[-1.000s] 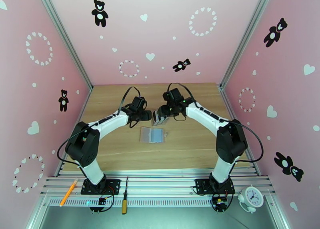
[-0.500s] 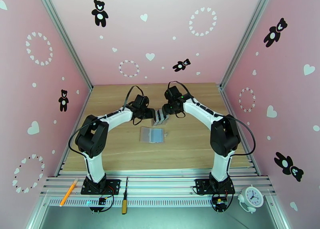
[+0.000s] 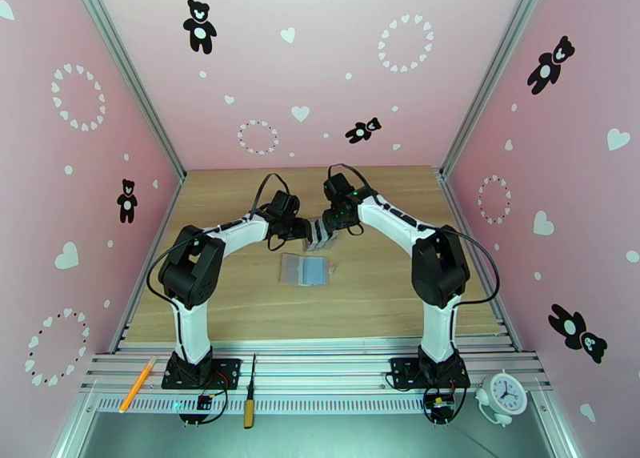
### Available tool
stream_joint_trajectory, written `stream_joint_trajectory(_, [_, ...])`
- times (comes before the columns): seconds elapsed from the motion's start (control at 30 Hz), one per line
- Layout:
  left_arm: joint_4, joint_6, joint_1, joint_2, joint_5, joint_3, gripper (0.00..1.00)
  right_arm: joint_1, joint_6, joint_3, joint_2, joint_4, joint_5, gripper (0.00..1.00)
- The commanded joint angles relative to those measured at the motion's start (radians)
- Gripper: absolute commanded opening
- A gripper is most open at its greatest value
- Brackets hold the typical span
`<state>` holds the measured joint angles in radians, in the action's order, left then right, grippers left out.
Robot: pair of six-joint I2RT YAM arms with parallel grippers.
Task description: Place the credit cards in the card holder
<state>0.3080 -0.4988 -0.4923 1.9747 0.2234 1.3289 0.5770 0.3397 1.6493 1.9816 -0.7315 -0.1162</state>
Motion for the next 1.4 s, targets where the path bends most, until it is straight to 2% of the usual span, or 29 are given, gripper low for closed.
stream_joint_trajectory(0.0, [-0.026,-0.009,0.006,0.033,0.025,0.013,0.44,0.031,-0.033,0.060,0.035,-0.054,-0.087,0.50])
stream_joint_trajectory(0.37, [-0.056,-0.023,0.013,0.059,0.038,-0.008,0.35,0.066,-0.054,0.104,0.093,-0.083,-0.186,0.50])
stream_joint_trajectory(0.9, [-0.066,-0.032,0.015,0.065,0.054,-0.010,0.33,0.067,-0.055,0.139,0.145,-0.088,-0.193,0.50])
stream_joint_trajectory(1.37, [-0.068,-0.037,0.015,0.061,0.051,-0.017,0.32,0.067,-0.061,0.168,0.167,-0.109,-0.237,0.46])
